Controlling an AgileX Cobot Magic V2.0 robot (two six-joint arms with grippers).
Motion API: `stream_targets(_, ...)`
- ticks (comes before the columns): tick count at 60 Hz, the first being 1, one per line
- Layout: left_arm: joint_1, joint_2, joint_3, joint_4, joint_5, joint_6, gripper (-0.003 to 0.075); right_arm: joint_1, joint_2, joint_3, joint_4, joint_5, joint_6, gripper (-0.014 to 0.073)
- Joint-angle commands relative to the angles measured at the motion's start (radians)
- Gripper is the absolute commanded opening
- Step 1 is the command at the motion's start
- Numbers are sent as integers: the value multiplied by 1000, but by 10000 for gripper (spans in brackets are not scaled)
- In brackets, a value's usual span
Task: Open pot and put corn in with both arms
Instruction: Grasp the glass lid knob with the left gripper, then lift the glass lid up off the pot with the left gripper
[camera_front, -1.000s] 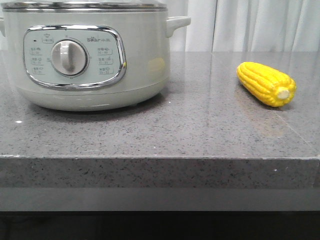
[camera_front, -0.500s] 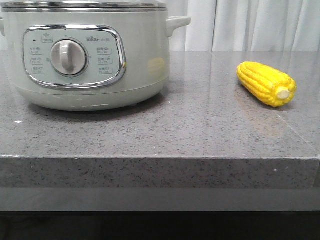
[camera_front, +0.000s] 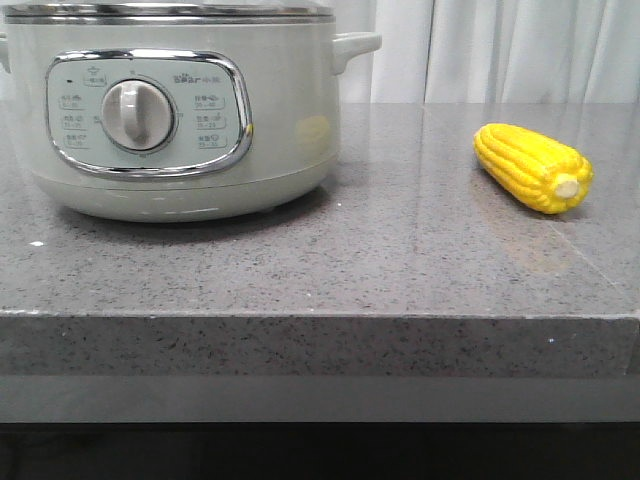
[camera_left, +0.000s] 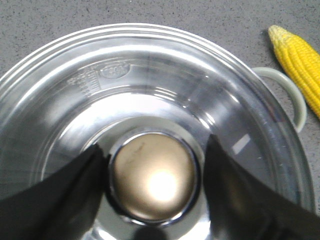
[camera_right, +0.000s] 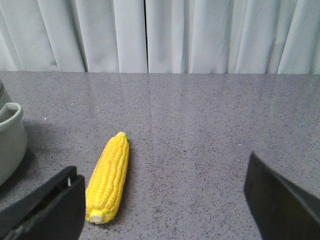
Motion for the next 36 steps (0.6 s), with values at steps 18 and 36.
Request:
stream_targets(18,-6,-45,-61,-18,-45,-9,218,-6,10,-39,6,-81,-8,654)
stream_targets(36,-6,-100,-146,-11,-42,-12,218,-6,10,-39,6,-81,-8,654)
